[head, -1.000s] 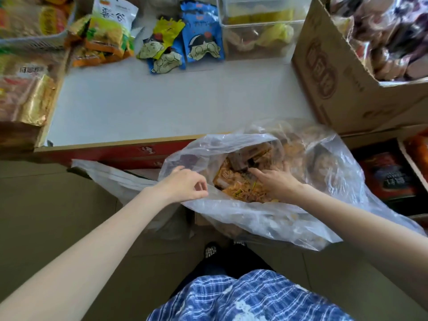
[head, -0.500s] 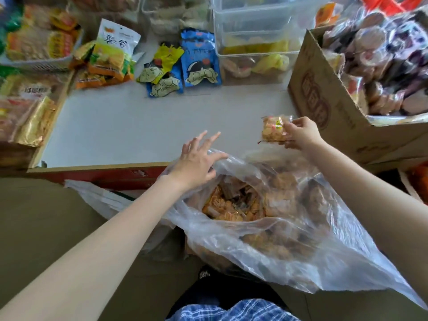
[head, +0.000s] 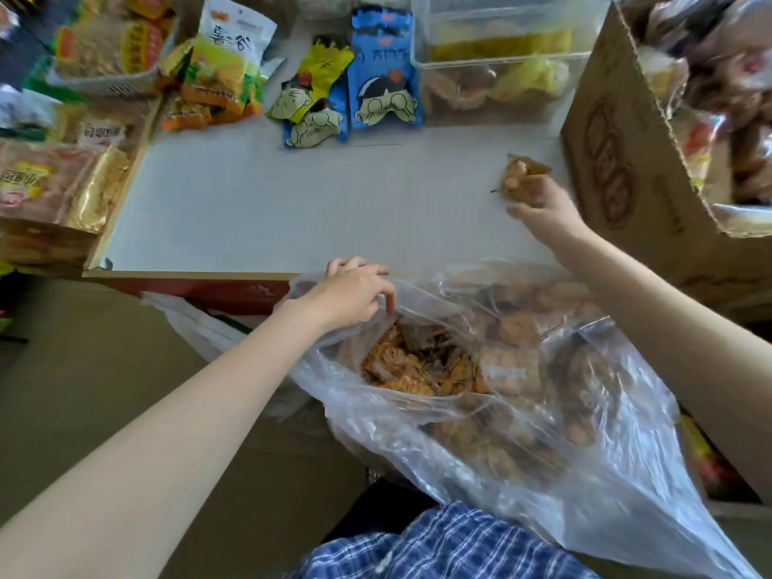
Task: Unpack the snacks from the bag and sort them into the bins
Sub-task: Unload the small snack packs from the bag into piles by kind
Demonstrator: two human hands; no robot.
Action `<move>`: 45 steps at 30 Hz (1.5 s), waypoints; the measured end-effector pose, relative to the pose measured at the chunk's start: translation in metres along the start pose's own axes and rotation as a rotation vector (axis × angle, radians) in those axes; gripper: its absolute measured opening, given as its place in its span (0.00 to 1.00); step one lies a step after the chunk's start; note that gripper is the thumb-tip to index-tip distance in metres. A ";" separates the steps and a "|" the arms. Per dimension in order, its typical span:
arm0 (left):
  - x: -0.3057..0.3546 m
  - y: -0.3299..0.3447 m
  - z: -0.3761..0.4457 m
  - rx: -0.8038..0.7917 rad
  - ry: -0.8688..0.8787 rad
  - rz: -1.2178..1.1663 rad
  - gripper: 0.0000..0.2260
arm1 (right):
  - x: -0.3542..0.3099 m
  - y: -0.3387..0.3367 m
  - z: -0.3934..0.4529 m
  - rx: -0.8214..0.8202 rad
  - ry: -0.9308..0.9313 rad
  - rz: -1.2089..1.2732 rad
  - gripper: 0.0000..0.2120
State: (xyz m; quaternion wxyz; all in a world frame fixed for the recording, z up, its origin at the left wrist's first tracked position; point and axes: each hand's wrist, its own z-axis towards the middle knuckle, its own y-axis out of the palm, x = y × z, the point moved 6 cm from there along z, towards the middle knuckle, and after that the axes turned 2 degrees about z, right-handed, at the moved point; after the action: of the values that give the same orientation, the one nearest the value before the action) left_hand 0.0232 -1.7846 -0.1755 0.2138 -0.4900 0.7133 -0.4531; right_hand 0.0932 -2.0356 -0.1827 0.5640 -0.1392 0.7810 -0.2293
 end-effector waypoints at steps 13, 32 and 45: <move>0.030 -0.068 0.002 0.545 -0.023 -0.519 0.29 | 0.009 -0.059 -0.100 0.085 -0.459 -0.606 0.12; 0.076 -0.032 0.014 0.308 -0.004 0.100 0.32 | 0.095 -0.117 -0.149 -0.049 -0.783 -1.265 0.24; 0.091 0.003 0.059 0.135 -0.107 -0.047 0.18 | 0.139 -0.088 -0.125 -0.271 -0.020 -0.850 0.24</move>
State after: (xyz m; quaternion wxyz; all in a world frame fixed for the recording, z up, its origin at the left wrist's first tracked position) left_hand 0.0273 -1.8911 -0.1948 0.2731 -0.5147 0.6570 -0.4783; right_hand -0.0736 -2.1518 -0.2191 0.4038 -0.5227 0.6719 -0.3350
